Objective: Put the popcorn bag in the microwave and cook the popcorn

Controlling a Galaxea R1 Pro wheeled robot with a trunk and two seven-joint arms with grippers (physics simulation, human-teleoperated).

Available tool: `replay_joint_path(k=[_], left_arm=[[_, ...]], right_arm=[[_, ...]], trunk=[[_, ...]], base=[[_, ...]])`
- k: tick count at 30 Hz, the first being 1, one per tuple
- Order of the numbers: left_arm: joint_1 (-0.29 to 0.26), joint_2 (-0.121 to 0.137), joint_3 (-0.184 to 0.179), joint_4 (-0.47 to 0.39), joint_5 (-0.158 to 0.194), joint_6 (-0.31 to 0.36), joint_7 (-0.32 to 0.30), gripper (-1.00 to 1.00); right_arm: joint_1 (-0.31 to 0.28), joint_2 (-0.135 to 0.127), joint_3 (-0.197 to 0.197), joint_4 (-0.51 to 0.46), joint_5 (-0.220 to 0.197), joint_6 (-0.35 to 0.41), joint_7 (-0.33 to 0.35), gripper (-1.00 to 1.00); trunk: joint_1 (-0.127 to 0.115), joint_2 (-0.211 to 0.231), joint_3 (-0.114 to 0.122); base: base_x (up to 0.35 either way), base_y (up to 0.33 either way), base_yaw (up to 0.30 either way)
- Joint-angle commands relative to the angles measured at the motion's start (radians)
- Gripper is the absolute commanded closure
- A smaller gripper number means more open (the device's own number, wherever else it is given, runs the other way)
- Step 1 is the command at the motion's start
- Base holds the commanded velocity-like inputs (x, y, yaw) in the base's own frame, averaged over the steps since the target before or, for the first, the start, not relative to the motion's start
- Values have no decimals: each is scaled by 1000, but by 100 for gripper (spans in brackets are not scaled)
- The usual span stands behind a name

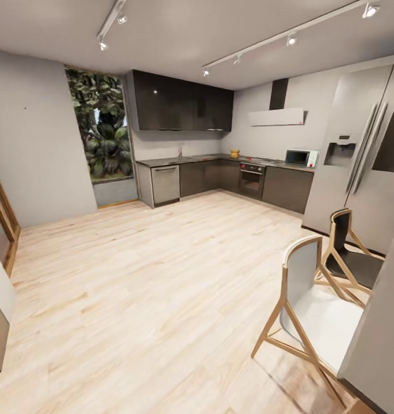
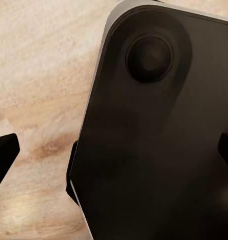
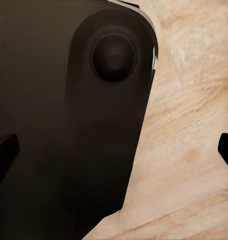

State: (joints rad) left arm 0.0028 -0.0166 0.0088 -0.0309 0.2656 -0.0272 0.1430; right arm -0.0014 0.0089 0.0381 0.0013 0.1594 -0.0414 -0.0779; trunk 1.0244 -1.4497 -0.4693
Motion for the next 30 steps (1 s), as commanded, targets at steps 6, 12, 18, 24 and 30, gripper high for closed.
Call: replay_joint_path(k=[6, 12, 18, 24, 30], left_arm=[[0, 0, 0, -1, 4, -2, 3, -100], [0, 0, 0, -1, 5, -2, 3, -100], [0, 0, 1, -1, 4, -3, 3, -100], [0, 0, 1, -1, 4, -3, 3, -100], [0, 0, 1, -1, 4, -3, 3, -100]], right_arm=[[0, 0, 5, 0, 14, 0, -4, -100], [0, 0, 10, 0, 12, 2, 1, -100], [0, 0, 14, 0, 10, 3, 5, -100], [0, 0, 14, 0, 9, 3, 4, -100], [0, 0, 14, 0, 9, 3, 3, -100]], trunk=[[1, 0, -1], [1, 0, -1], [1, 0, -1], [1, 0, -1], [1, 0, -1]], base=[[325, 0, 0], [325, 0, 0], [325, 0, 141], [325, 0, 274], [325, 0, 141]])
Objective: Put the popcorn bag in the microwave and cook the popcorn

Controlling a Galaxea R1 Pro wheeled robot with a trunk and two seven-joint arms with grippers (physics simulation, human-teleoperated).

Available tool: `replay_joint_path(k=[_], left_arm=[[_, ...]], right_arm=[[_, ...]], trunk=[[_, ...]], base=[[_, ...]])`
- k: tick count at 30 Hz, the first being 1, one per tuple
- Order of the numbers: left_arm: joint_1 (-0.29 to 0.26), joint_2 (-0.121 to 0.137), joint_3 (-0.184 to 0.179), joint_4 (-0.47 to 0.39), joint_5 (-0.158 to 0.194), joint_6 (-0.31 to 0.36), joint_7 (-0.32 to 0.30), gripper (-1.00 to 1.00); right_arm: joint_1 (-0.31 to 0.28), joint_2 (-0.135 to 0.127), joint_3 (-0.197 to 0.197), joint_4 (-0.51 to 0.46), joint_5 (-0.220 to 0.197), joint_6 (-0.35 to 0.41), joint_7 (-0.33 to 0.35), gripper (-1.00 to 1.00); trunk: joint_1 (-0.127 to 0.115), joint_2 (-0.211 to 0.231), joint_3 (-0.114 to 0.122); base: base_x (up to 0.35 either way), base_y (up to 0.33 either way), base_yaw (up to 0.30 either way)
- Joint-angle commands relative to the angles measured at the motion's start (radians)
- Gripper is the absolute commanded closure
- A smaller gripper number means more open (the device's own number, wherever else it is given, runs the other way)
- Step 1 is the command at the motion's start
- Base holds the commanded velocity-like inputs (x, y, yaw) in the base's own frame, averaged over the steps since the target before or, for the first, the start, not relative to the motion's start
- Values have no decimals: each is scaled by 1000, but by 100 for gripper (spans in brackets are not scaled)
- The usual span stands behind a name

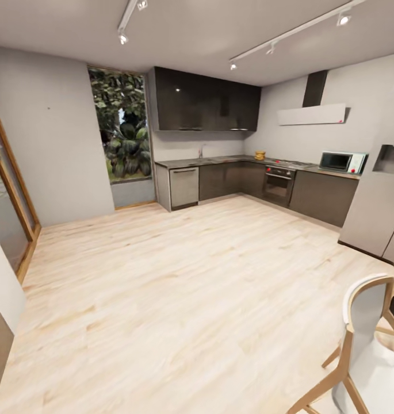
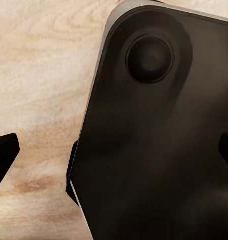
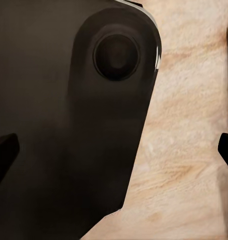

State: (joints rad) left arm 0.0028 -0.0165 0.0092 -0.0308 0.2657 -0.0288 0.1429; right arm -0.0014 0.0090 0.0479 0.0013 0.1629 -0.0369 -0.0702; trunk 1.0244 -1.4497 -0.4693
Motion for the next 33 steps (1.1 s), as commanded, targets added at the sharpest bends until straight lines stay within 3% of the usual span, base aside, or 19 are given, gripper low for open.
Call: replay_joint_path(k=[1, 33], left_arm=[[0, 0, 1, -1, 4, -2, 3, -100], [0, 0, 1, -1, 4, -2, 3, -100]], right_arm=[[0, 0, 4, 0, 6, -1, -5, -100], [0, 0, 3, 0, 8, -2, -8, -100]], trunk=[[1, 0, -1], [1, 0, -1]], base=[[325, 0, 19], [325, 0, 0]])
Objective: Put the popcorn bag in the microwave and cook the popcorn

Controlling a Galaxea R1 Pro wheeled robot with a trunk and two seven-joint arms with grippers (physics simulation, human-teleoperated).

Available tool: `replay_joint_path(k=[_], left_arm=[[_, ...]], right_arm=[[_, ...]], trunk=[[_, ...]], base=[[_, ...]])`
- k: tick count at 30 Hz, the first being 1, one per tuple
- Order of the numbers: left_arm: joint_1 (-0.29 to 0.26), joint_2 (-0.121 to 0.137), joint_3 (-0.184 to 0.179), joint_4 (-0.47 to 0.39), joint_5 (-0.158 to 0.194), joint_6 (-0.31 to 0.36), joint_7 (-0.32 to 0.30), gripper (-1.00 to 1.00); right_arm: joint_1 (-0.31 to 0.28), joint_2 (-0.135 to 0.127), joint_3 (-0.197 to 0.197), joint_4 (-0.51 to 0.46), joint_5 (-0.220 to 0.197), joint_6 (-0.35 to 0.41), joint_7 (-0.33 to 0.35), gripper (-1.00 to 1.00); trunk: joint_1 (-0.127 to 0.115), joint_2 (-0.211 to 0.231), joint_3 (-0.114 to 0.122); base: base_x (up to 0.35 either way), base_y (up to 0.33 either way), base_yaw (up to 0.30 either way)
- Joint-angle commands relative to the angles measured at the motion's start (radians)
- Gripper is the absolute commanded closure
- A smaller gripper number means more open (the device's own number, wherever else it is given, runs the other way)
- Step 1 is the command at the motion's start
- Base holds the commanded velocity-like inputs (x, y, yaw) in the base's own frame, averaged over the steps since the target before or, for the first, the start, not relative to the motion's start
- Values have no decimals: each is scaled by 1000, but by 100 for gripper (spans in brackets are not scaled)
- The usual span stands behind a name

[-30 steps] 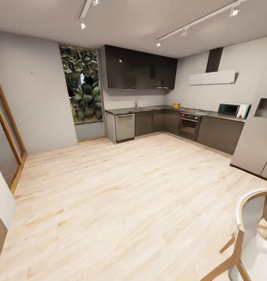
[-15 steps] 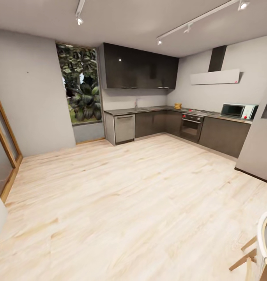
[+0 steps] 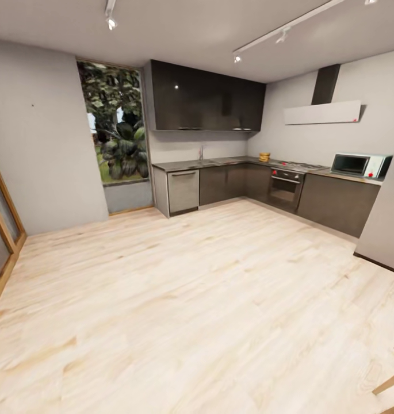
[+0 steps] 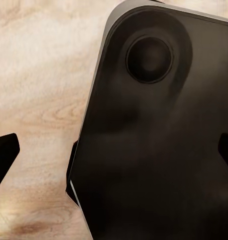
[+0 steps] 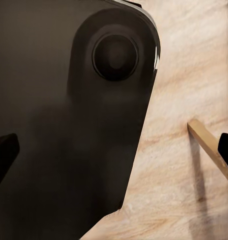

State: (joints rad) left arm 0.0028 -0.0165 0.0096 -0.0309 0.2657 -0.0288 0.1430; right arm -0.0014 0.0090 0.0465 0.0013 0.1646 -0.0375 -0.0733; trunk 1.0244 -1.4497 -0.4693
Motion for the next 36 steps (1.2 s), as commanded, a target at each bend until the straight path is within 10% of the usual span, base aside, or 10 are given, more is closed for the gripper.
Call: replay_joint_path(k=[1, 36], left_arm=[[0, 0, 1, -1, 4, -2, 3, -100], [0, -1, 2, -1, 4, -7, 3, -100]], right_arm=[[0, 0, 4, 0, 6, -2, -5, -100], [0, 0, -12, 0, -9, -50, -7, -100]], trunk=[[1, 0, -1], [1, 0, -1]], base=[[325, 0, 0], [325, 0, -13]])
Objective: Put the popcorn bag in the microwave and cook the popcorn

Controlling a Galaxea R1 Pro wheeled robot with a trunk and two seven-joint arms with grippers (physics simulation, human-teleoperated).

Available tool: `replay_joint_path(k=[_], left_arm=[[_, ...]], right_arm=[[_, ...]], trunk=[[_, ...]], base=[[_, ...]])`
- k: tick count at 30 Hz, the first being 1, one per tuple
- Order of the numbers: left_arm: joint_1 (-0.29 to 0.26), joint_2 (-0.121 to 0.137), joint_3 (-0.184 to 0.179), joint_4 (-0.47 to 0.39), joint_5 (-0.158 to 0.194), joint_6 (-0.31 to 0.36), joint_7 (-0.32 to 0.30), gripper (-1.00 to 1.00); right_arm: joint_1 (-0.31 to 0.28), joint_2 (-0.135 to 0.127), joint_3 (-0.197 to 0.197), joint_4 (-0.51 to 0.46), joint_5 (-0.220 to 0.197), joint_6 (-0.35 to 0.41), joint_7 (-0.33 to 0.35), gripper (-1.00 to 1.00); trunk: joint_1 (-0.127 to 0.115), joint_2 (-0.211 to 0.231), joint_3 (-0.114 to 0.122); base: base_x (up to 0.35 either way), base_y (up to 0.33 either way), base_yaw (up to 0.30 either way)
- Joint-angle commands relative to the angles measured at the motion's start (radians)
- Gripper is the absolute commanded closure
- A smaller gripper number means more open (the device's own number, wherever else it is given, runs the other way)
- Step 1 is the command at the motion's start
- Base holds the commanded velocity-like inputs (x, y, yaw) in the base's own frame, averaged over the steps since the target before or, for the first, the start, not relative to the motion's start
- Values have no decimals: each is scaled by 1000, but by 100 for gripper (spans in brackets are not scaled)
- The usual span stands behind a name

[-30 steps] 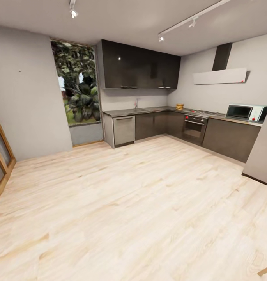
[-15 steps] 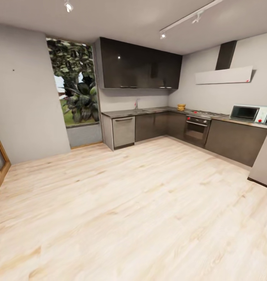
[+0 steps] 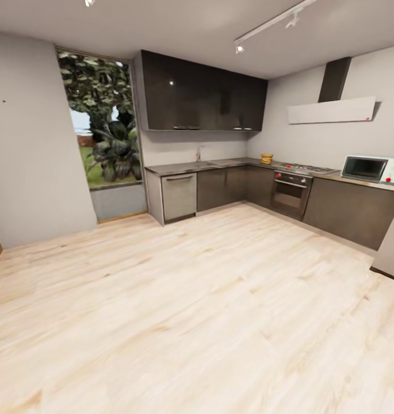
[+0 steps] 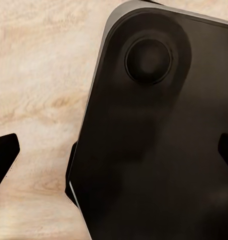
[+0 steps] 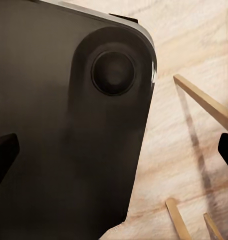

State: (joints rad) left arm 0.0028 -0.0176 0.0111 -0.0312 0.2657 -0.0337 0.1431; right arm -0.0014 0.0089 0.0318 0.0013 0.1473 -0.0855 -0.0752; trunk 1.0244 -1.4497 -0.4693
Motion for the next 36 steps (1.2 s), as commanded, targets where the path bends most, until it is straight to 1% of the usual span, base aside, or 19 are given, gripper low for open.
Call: replay_joint_path(k=[1, 11, 24, 36], left_arm=[[0, 0, 1, -1, 4, -3, 3, -100], [0, -1, 3, -1, 2, -8, 3, -100], [0, -2, 3, -2, 1, -9, 3, -100], [0, -1, 2, -1, 0, -8, 3, -100]], right_arm=[[0, 0, 2, 0, 7, -1, -6, -100], [0, 0, 1, 0, 6, 0, -6, -100], [0, 0, 2, 0, 6, 1, -6, -100], [0, 0, 2, 0, 6, 1, -5, -100]], trunk=[[1, 0, -1], [1, 0, -1], [1, 0, -1], [1, 0, -1]], base=[[325, 0, -215], [291, 0, -283], [25, 0, -294], [296, 0, -294]])
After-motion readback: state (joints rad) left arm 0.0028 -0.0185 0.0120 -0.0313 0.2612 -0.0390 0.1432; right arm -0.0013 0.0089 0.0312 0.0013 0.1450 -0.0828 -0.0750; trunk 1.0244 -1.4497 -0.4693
